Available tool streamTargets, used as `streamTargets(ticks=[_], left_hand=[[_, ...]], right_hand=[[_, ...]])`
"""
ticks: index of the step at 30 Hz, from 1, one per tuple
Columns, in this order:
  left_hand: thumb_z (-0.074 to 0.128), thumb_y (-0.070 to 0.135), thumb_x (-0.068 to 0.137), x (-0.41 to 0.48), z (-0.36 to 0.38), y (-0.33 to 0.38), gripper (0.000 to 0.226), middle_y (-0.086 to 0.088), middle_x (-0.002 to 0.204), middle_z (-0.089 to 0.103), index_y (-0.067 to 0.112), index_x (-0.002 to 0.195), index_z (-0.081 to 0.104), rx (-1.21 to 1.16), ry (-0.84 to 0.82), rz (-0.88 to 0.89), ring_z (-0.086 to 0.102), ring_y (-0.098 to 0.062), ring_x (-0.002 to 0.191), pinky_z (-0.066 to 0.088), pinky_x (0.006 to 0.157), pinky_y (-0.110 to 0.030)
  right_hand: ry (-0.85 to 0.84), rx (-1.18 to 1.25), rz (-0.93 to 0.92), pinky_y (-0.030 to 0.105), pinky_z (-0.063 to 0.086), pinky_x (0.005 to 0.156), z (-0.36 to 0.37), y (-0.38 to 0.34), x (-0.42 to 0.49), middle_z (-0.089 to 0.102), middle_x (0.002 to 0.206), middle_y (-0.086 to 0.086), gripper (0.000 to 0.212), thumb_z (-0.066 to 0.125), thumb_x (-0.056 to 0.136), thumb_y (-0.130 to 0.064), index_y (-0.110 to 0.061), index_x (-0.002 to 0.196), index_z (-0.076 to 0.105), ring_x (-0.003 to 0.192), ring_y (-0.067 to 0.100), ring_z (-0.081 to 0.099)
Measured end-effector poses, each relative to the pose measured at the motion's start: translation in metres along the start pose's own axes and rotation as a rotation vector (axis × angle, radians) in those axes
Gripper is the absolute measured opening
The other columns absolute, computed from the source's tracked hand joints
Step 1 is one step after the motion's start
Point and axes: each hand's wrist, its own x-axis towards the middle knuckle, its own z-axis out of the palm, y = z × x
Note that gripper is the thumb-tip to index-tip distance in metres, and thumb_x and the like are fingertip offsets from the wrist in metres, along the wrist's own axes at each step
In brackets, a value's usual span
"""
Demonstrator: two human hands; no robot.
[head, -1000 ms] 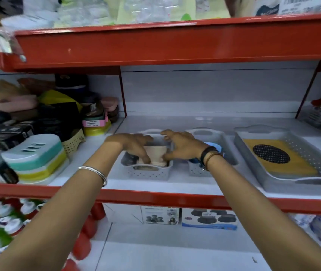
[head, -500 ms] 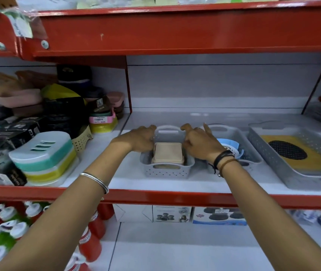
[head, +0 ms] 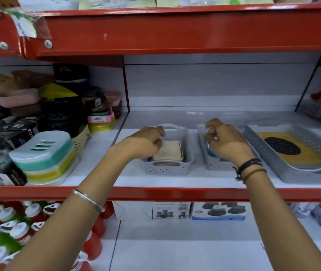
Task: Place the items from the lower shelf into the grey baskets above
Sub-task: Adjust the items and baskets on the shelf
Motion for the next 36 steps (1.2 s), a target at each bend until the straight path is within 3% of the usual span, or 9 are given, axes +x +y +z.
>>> streamTargets(ticks=[2, 4, 8, 15, 21, 26, 29, 32, 36], left_hand=[[0.041, 0.024, 0.095, -0.015, 0.006, 0.009, 0.025, -0.004, 0.111, 0.061, 0.019, 0.116, 0.054, -0.013, -0.098, 0.082, 0.056, -0.022, 0.093, 0.049, 0.085, -0.037], [0.040, 0.031, 0.097, -0.025, 0.019, 0.017, 0.029, -0.007, 0.112, 0.063, 0.016, 0.113, 0.058, 0.018, -0.165, 0.118, 0.057, -0.023, 0.100, 0.048, 0.091, -0.040], [0.036, 0.029, 0.098, -0.031, 0.034, 0.025, 0.033, -0.010, 0.116, 0.063, 0.014, 0.116, 0.059, 0.023, -0.138, 0.034, 0.056, -0.027, 0.104, 0.047, 0.093, -0.042], [0.038, 0.024, 0.098, -0.052, 0.037, 0.044, 0.021, -0.003, 0.096, 0.049, 0.018, 0.095, 0.058, 0.038, -0.144, -0.012, 0.047, -0.022, 0.093, 0.038, 0.081, -0.031], [0.038, 0.022, 0.098, -0.075, 0.034, 0.059, 0.027, -0.009, 0.103, 0.049, 0.028, 0.072, 0.043, 0.038, -0.179, -0.065, 0.041, -0.023, 0.093, 0.036, 0.086, -0.032], [0.043, 0.031, 0.096, -0.082, 0.032, 0.072, 0.022, -0.006, 0.104, 0.051, 0.013, 0.100, 0.055, 0.135, -0.179, -0.134, 0.048, -0.024, 0.100, 0.040, 0.090, -0.034], [0.048, 0.024, 0.093, -0.076, 0.034, 0.092, 0.023, -0.008, 0.108, 0.064, 0.008, 0.103, 0.061, 0.118, 0.045, -0.021, 0.057, -0.027, 0.102, 0.046, 0.088, -0.037], [0.049, 0.026, 0.093, -0.061, 0.047, 0.136, 0.028, -0.009, 0.119, 0.059, 0.009, 0.113, 0.057, 0.050, 0.197, 0.138, 0.054, -0.027, 0.110, 0.042, 0.093, -0.035], [0.039, 0.030, 0.097, -0.041, 0.094, 0.193, 0.035, -0.014, 0.127, 0.056, 0.008, 0.121, 0.052, 0.032, 0.207, 0.140, 0.054, -0.032, 0.115, 0.043, 0.095, -0.039]], right_hand=[[-0.128, -0.018, 0.065, 0.036, 0.051, 0.073, -0.008, 0.017, -0.011, 0.068, 0.095, 0.010, 0.020, 0.047, 0.093, -0.032, -0.017, 0.102, 0.056, 0.079, 0.027, 0.062], [-0.250, -0.003, 0.107, 0.034, 0.047, 0.073, -0.013, 0.032, -0.027, 0.065, 0.092, 0.010, 0.031, 0.044, 0.092, -0.047, -0.018, 0.089, 0.055, 0.081, 0.026, 0.059], [-0.298, 0.050, 0.039, 0.037, 0.046, 0.093, -0.012, 0.046, -0.044, 0.065, 0.118, 0.015, 0.039, 0.044, 0.093, -0.046, -0.017, 0.101, 0.069, 0.107, 0.031, 0.057], [-0.267, 0.045, -0.054, 0.041, 0.051, 0.078, -0.020, 0.054, -0.075, 0.069, 0.090, 0.016, 0.046, 0.043, 0.092, -0.051, -0.011, 0.087, 0.067, 0.084, 0.032, 0.062], [-0.246, 0.066, -0.113, 0.041, 0.051, 0.080, -0.027, 0.057, -0.106, 0.068, 0.099, 0.015, 0.042, 0.043, 0.093, -0.049, -0.014, 0.096, 0.067, 0.091, 0.032, 0.060], [-0.181, 0.223, -0.138, 0.037, 0.050, 0.079, -0.035, 0.060, -0.115, 0.069, 0.098, 0.009, 0.030, 0.050, 0.092, -0.040, -0.017, 0.097, 0.068, 0.088, 0.025, 0.062], [0.013, 0.324, -0.151, 0.027, 0.048, 0.082, -0.058, 0.082, -0.111, 0.069, 0.106, 0.002, 0.025, 0.055, 0.091, -0.033, -0.016, 0.104, 0.068, 0.091, 0.015, 0.062], [0.192, 0.222, -0.068, 0.032, 0.048, 0.086, -0.083, 0.128, -0.101, 0.070, 0.108, 0.010, 0.029, 0.055, 0.092, -0.031, -0.009, 0.106, 0.067, 0.095, 0.024, 0.063], [-0.080, 0.013, 0.081, 0.036, 0.048, 0.072, -0.096, 0.186, -0.097, 0.069, 0.086, 0.011, 0.041, 0.047, 0.091, -0.049, -0.015, 0.089, 0.071, 0.083, 0.028, 0.062]])
